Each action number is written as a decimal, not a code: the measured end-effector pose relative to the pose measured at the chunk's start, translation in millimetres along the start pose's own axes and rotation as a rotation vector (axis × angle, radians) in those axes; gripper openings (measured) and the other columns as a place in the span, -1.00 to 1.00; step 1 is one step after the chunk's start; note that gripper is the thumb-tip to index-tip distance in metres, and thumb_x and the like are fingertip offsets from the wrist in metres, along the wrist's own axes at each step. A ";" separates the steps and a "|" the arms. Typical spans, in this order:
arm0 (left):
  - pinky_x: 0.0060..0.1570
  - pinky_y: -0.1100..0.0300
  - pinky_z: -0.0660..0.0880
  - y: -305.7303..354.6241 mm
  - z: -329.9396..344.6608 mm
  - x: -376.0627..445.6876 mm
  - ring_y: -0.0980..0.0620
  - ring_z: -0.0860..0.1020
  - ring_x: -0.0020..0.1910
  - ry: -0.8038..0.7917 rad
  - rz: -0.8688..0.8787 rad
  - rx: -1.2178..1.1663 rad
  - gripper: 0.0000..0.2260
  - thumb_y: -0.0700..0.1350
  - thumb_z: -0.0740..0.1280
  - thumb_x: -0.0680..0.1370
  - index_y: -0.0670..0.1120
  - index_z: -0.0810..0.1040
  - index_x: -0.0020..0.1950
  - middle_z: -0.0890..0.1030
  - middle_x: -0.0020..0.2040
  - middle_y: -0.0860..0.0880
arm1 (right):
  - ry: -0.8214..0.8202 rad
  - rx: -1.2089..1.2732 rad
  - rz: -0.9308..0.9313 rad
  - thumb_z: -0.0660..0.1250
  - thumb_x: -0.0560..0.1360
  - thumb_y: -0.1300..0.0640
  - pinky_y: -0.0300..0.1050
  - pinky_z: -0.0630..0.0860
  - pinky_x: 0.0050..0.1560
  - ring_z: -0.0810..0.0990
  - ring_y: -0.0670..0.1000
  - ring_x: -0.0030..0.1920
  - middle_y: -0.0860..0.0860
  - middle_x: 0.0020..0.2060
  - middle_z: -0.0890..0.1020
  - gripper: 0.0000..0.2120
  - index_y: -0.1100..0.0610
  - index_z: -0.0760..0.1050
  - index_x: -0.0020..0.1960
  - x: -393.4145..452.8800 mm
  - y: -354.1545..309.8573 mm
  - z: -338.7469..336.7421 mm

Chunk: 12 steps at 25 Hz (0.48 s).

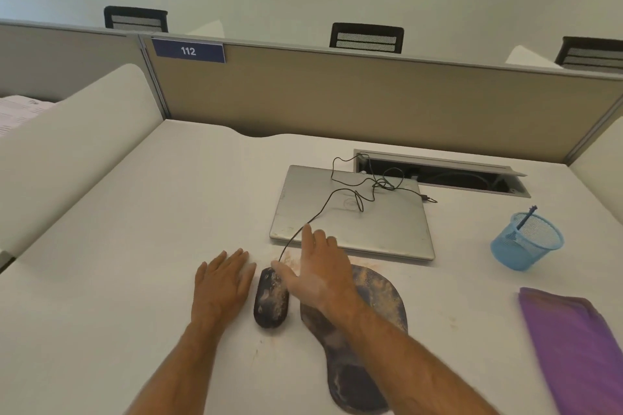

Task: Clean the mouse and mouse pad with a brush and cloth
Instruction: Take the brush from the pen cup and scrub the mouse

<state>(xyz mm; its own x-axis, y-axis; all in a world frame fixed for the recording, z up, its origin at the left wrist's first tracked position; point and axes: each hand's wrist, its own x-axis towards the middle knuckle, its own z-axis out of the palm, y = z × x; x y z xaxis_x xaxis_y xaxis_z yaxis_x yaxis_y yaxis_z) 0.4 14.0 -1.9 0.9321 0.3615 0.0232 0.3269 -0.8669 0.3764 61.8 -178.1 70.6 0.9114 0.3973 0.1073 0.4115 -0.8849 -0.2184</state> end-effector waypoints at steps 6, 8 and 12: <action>0.55 -0.12 -0.04 46.2 -14.9 22.4 -0.06 0.02 0.62 0.074 0.111 0.109 -0.27 0.40 -0.08 0.60 -0.03 0.12 0.64 0.11 0.64 -0.03 | -0.075 -0.050 -0.041 -0.27 0.35 -0.58 0.15 -0.24 0.54 -0.32 0.07 0.54 0.08 0.57 -0.21 0.04 0.13 -0.29 0.56 -2.8 85.0 -17.5; 0.55 -0.11 -0.12 76.7 -16.9 28.9 -0.07 -0.05 0.63 0.080 0.188 0.143 -0.16 0.47 -0.21 0.52 -0.02 0.04 0.65 0.00 0.65 -0.05 | -0.062 -0.089 0.005 -0.30 0.33 -0.59 0.17 -0.28 0.52 -0.37 0.06 0.53 0.08 0.57 -0.26 0.06 0.13 -0.32 0.55 -6.8 110.4 -20.0; 0.55 -0.12 -0.24 143.4 -0.1 31.9 -0.06 -0.19 0.62 0.027 0.312 0.172 -0.11 0.52 -0.31 0.46 0.02 -0.10 0.66 -0.15 0.65 -0.02 | -0.007 -0.130 0.122 -0.27 0.34 -0.60 0.16 -0.34 0.51 -0.39 0.06 0.52 0.07 0.56 -0.27 0.05 0.11 -0.32 0.56 -18.2 160.9 -24.4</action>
<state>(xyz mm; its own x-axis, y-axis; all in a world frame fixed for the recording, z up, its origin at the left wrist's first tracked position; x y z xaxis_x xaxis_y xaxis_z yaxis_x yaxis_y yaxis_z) 77.0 -98.7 52.9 0.9874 0.0773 0.1382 0.0508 -0.9813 0.1856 111.3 -333.6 57.1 0.9548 0.2861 0.0803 0.2934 -0.9505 -0.1022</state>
